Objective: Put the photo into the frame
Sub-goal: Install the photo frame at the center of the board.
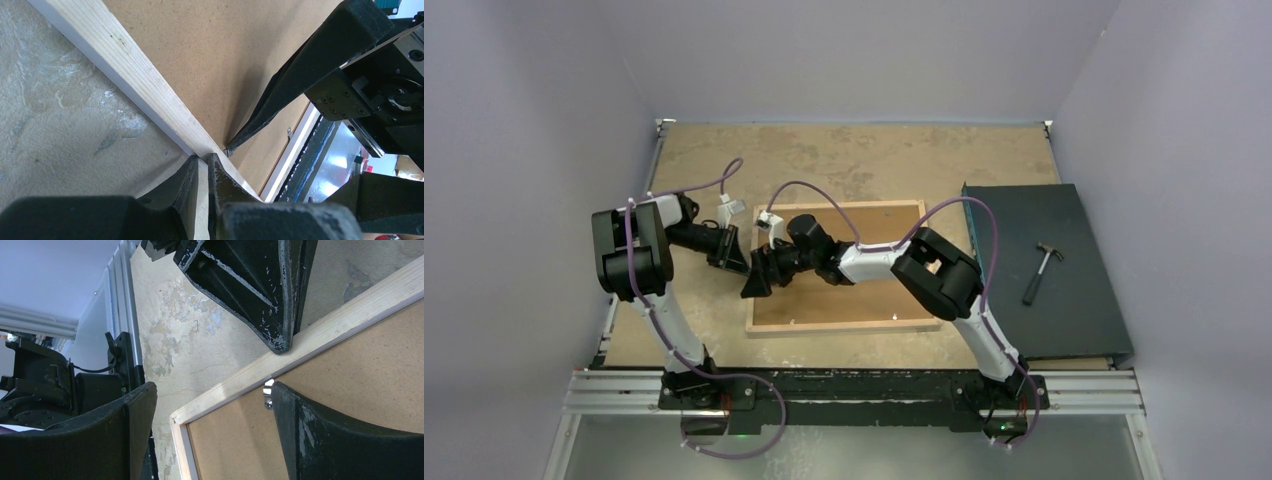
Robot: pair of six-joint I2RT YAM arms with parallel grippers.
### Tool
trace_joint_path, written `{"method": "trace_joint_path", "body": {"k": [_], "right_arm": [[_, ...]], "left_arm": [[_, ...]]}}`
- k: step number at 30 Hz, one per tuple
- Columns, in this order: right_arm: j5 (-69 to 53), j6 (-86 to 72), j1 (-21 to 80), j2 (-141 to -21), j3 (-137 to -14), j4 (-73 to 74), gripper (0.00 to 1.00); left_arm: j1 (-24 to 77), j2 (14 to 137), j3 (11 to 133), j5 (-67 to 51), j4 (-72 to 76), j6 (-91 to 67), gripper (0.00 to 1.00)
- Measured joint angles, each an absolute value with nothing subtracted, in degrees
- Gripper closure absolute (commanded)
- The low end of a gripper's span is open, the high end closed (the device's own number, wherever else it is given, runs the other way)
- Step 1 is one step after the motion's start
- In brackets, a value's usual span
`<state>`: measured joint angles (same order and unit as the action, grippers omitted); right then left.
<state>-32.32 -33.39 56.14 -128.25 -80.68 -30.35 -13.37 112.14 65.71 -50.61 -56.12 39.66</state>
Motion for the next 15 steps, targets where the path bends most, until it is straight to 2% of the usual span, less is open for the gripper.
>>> {"method": "trace_joint_path", "body": {"k": [15], "right_arm": [[-33.0, -33.3, 56.4, -129.1, -81.6, -30.5, 0.16]], "left_arm": [[-13.4, 112.1, 65.7, -50.6, -56.1, 39.7, 1.0]]}}
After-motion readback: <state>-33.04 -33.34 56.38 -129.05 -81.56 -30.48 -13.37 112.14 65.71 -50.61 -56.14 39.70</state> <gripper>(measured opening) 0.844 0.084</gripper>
